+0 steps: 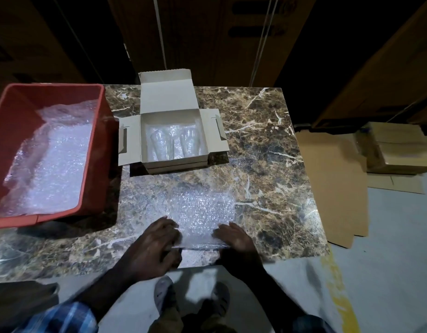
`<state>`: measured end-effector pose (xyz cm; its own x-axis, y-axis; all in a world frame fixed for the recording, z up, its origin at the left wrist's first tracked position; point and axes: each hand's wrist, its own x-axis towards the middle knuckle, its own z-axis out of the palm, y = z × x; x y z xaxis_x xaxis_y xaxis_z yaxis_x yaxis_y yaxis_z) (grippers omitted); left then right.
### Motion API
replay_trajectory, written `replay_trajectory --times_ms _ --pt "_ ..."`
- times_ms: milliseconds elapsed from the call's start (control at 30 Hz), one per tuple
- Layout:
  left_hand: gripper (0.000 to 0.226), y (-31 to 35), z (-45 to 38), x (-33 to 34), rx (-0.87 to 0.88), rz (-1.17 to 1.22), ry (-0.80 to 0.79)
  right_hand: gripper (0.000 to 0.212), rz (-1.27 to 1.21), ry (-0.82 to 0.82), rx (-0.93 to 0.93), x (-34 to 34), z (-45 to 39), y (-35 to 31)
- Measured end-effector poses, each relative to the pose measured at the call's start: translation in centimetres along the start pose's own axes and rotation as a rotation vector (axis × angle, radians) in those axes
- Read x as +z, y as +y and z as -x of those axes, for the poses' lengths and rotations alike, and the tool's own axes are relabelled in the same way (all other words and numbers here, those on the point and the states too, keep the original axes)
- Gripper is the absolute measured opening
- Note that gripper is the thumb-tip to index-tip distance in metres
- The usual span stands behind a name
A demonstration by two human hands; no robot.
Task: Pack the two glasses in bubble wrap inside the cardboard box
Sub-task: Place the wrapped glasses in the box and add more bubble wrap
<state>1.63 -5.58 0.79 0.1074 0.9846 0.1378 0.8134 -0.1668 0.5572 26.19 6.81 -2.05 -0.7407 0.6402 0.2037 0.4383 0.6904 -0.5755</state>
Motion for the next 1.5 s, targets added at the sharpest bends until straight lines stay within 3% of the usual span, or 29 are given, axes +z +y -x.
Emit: replay_trajectory --times_ms 100,167,233,300,400,600,867,1033,1167,1233,1333,1500 --pt "0.019 0.4 0.9 -0.6 -0.231 0.237 -0.092 0.028 -0.271 -0.122 0.402 -0.7 0.4 -0.7" --pt "0.004 1.0 0.6 -1.2 -0.361 0.420 -0.059 0.016 -0.328 -0.083 0.453 -0.9 -0.4 -1.1" --pt "0.012 1.2 -0.3 -1.4 -0.599 0.648 0.000 0.004 -0.344 -0.020 0.516 -0.8 -1.5 -1.1" --pt "0.021 0.6 -1.4 -1.4 -0.770 0.697 0.077 0.025 -0.338 0.028 0.603 -0.8 -2.9 -0.8" --pt "0.029 -1.0 -3.0 -0.9 -0.779 0.458 0.157 0.045 -0.291 0.047 0.646 -0.9 -4.5 -0.7" --pt "0.030 -2.0 -5.4 0.0 -0.750 0.190 0.183 0.042 -0.157 0.079 0.848 -0.5 -6.1 -1.0" --pt "0.027 -1.9 -6.3 0.7 -0.651 -0.089 0.110 0.025 -0.049 0.099 0.905 -0.3 -5.9 -1.6" --pt "0.030 -1.2 -6.7 1.1 -0.755 -0.139 0.148 0.021 0.088 0.068 0.827 0.2 -6.1 -1.4" --pt "0.026 -0.2 -6.6 1.7 -0.784 -0.110 0.259 0.020 0.322 0.084 0.602 0.5 -5.6 -1.8" --pt "0.020 -0.1 -6.1 2.1 -0.679 -0.198 0.330 0.015 0.501 0.112 0.398 0.6 -5.2 -1.8" --pt "0.010 -0.8 -5.1 2.5 -0.460 -0.350 0.341 0.023 0.462 0.059 0.094 0.9 -4.2 -1.3" --pt "0.030 -1.2 -2.7 3.3 -0.020 -0.341 0.103 0.061 0.422 -0.205 0.042 1.6 -1.8 0.0"
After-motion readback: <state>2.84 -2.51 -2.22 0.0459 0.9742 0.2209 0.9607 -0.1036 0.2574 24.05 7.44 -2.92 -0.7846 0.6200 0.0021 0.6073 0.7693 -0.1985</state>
